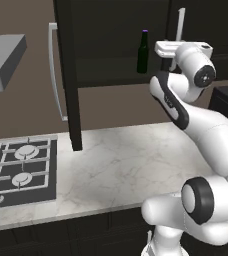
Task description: Get the candle and the beer from the cabinet and move them to the dining counter.
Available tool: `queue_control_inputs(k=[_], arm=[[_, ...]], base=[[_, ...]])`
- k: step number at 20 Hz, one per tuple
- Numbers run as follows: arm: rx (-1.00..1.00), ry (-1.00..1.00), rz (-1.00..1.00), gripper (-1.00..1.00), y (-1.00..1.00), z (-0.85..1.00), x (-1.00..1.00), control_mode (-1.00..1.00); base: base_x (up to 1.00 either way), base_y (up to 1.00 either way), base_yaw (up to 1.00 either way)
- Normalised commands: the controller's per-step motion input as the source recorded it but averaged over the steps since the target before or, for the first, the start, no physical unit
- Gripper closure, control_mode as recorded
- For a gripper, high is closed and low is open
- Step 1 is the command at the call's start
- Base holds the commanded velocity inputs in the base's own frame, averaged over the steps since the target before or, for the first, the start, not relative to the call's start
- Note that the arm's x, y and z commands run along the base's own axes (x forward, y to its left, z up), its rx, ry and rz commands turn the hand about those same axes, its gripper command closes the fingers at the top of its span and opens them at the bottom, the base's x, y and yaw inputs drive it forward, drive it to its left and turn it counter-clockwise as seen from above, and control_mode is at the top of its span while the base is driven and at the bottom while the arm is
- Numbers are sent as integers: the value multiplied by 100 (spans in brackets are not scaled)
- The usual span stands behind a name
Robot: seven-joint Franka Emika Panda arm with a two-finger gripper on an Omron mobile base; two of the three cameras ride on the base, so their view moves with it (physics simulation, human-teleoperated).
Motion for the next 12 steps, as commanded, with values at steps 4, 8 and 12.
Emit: queue_control_inputs(k=[4,8,12], arm=[[0,0,0,100,-42,0,-24,-100],[0,0,0,100,-48,0,-38,-100],[0,0,-3,100,-55,0,-40,-100]], base=[[0,0,0],[0,0,0],[0,0,0]])
